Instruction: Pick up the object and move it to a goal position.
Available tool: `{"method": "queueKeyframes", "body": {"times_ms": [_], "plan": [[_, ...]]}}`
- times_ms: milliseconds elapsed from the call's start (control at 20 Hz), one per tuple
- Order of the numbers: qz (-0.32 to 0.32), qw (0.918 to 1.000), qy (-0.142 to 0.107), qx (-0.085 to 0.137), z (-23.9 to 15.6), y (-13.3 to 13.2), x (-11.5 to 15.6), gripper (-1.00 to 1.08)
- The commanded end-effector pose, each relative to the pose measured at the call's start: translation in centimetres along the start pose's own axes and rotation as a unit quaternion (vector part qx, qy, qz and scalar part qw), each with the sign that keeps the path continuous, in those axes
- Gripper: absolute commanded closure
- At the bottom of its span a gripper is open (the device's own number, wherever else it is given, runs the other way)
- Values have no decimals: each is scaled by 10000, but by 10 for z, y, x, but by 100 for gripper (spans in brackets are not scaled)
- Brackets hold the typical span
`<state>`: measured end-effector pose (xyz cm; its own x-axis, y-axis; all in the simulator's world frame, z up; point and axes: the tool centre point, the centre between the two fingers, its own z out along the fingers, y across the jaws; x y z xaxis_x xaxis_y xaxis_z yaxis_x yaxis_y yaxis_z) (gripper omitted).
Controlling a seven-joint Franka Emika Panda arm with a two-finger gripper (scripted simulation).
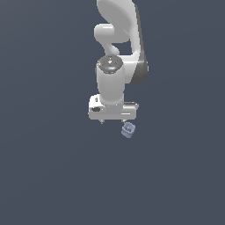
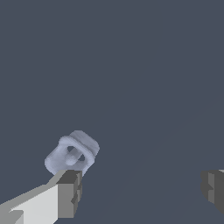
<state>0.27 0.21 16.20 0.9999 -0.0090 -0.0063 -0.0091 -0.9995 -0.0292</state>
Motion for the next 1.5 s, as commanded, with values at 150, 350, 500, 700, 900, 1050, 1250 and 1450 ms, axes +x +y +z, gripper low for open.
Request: {"method": "queueKeyframes", "body": {"times_ms": [150, 350, 500, 700, 900, 1050, 1250, 1450], "plan": [[166, 9999, -1, -5, 4, -5, -1, -92], [388, 9992, 0, -13, 10, -11, -2, -92], [606, 9982, 1, -20, 15, -18, -4, -92], [969, 9953, 5, -34, 24, -28, -6, -92], [1384, 9904, 12, -51, 34, -40, -10, -92], [1694, 9855, 18, -64, 41, -48, -12, -92], [2105, 9775, 30, -83, 51, -59, -16, -92], [2478, 9687, 44, -100, 59, -69, -21, -92]]}}
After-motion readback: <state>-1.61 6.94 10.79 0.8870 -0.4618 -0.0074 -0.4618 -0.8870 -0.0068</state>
